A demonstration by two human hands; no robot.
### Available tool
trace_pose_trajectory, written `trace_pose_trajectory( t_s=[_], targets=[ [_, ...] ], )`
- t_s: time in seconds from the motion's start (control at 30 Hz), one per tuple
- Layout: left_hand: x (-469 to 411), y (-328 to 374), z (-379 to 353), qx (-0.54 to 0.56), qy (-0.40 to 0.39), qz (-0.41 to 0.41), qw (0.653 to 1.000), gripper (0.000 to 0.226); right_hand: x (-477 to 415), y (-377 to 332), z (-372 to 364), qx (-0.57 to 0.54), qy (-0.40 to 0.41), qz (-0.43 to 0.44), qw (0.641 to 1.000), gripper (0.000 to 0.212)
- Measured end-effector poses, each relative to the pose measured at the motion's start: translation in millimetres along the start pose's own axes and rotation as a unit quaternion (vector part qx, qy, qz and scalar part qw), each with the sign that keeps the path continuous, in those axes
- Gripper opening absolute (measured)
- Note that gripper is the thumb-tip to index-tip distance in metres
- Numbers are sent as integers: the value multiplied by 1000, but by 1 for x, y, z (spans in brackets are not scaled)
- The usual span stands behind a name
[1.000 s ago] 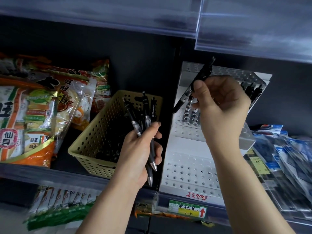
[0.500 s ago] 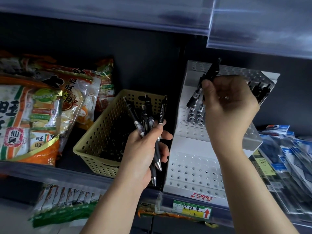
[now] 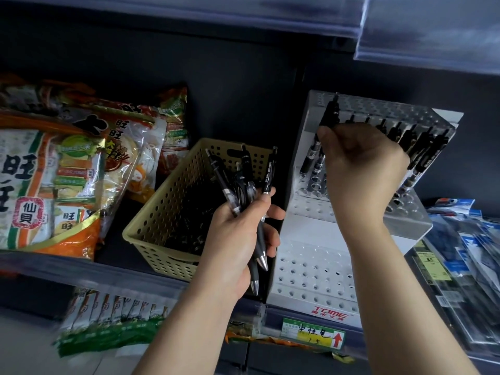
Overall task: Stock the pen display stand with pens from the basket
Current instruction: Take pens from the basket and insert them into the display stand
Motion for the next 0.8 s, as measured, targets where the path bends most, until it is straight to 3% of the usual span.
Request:
trace_pose_trajectory(
  t_s=[0.37,0.8],
  targets=[
    [-3,-1,-1,4,-3,6,1000,22,0,1,-11,90,-37,39,995,34],
    [-3,-4,-2,-4,-2,9,1000,23,-10,-11,-16,235,-122,95,960,29]
  ],
)
Point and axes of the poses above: each hand's wrist, its own x-axis away from the middle knuckle, its own z-axis out of the back of the hand, y = z × x, the point moved 6 cm from there along -x, towards the middle knuckle, and after that the axes turned 13 degrees about x, right-handed, at the moved point
